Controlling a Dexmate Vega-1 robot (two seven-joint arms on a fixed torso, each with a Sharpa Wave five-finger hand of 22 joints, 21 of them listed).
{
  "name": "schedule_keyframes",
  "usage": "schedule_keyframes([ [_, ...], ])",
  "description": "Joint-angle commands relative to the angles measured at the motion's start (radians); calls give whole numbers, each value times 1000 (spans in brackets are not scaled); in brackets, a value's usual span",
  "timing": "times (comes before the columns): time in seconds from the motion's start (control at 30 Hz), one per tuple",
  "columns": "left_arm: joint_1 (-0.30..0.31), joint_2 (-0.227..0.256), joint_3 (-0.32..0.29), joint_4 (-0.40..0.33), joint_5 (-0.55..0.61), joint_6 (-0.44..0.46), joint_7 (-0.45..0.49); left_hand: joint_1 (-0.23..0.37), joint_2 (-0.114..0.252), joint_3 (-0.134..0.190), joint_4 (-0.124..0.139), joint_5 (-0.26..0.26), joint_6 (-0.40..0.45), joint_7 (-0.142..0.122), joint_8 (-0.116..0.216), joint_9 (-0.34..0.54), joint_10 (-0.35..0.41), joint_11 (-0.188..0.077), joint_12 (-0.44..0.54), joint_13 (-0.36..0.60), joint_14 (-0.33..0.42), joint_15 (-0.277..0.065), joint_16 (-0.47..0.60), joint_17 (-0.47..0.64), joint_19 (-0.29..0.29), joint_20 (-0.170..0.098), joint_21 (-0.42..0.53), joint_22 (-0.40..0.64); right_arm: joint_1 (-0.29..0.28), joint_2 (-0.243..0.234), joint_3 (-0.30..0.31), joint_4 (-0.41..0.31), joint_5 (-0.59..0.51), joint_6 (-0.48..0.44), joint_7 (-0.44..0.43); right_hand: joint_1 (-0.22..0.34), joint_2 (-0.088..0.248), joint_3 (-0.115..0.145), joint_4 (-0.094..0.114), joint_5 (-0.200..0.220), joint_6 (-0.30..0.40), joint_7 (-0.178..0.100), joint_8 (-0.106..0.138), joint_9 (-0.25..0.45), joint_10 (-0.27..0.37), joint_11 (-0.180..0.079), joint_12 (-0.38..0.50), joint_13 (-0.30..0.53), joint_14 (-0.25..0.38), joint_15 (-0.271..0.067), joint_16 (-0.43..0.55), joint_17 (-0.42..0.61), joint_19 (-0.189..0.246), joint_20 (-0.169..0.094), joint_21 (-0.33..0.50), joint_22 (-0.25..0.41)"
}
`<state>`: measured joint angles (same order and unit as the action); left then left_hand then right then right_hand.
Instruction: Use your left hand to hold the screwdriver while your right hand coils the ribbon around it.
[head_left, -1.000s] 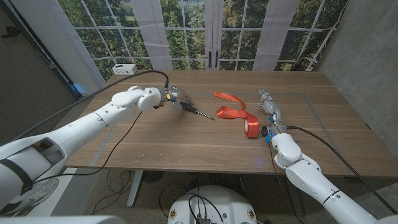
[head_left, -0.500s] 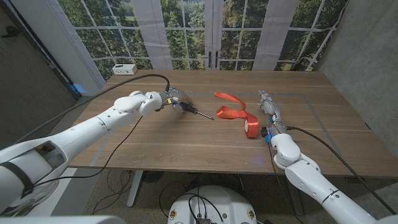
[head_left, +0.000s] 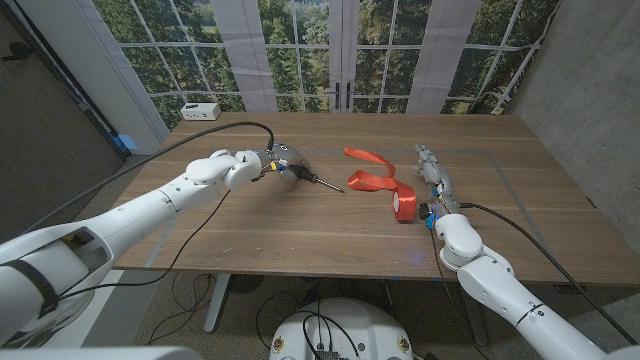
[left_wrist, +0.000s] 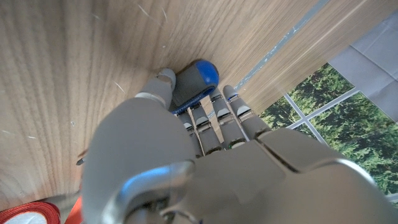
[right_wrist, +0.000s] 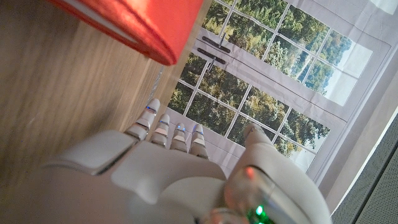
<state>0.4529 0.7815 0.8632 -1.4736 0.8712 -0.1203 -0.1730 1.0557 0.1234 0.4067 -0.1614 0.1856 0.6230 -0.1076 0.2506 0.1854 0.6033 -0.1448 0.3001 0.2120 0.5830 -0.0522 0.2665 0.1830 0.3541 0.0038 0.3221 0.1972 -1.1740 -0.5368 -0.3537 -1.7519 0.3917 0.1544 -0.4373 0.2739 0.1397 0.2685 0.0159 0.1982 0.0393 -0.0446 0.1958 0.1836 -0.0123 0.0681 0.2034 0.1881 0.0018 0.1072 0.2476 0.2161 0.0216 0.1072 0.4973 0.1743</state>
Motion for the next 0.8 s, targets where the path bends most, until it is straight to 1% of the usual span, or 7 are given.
schedule_keyframes([
  [0.03,-28,-23,36,49,27,-15,-5,25,7,8,-1,-3,42,-6,11,8,36,0,9,2,55,-156,13,2,14,3,8,3,10,1,0,0,7,-18,-4,-7,-3,1,5,-5,11,0,-2,3,6,4,1,6,5,3,-1,4,9,6,-3,3],
  [0.17,-22,-21,41,55,53,-12,59,46,26,14,-3,-5,117,-8,28,8,103,-12,24,1,153,-170,50,14,42,0,22,4,14,-7,-3,1,0,-23,1,-8,-3,2,6,-5,13,-1,-2,3,7,2,0,6,6,4,-1,4,10,6,-4,4],
  [0.23,-23,-22,44,61,57,-13,70,94,39,12,-12,-7,185,-3,43,11,156,-6,38,12,257,-185,112,50,77,-18,46,9,14,-3,-1,3,8,-21,1,-9,-2,2,6,-5,13,-1,-2,3,7,3,0,6,5,4,-1,4,10,6,-5,4],
  [0.37,-9,-17,38,73,63,-20,165,170,50,2,-11,-8,296,10,81,22,248,-7,68,43,359,-189,195,115,118,-31,93,25,12,-5,1,-1,10,-24,-1,-9,-2,2,7,-5,12,0,-2,3,7,2,0,6,6,3,-1,4,10,6,-6,4],
  [0.47,4,-13,27,77,53,-25,229,207,52,1,-8,-8,334,22,97,26,290,-7,85,68,419,-189,232,143,163,-43,136,37,13,-7,0,0,7,-21,1,-10,-2,3,7,-5,12,0,-3,3,8,2,0,6,6,3,-2,4,12,6,-6,4],
  [0.7,44,4,-9,68,32,-27,382,248,37,-8,-11,-9,386,47,119,29,339,-7,106,106,477,-189,266,175,207,-50,190,53,8,-11,1,-8,7,-18,2,-10,-3,3,7,-5,12,-1,-3,3,8,0,0,6,7,3,-2,4,12,7,-9,4],
  [0.8,73,9,-27,65,46,-11,501,252,36,-10,-11,-10,389,45,120,28,340,-7,107,110,481,-189,268,178,208,-49,194,54,6,-15,3,-23,5,-30,-5,-11,-3,4,7,-5,13,-1,-3,3,9,0,0,6,7,3,-2,3,13,6,-9,4],
])
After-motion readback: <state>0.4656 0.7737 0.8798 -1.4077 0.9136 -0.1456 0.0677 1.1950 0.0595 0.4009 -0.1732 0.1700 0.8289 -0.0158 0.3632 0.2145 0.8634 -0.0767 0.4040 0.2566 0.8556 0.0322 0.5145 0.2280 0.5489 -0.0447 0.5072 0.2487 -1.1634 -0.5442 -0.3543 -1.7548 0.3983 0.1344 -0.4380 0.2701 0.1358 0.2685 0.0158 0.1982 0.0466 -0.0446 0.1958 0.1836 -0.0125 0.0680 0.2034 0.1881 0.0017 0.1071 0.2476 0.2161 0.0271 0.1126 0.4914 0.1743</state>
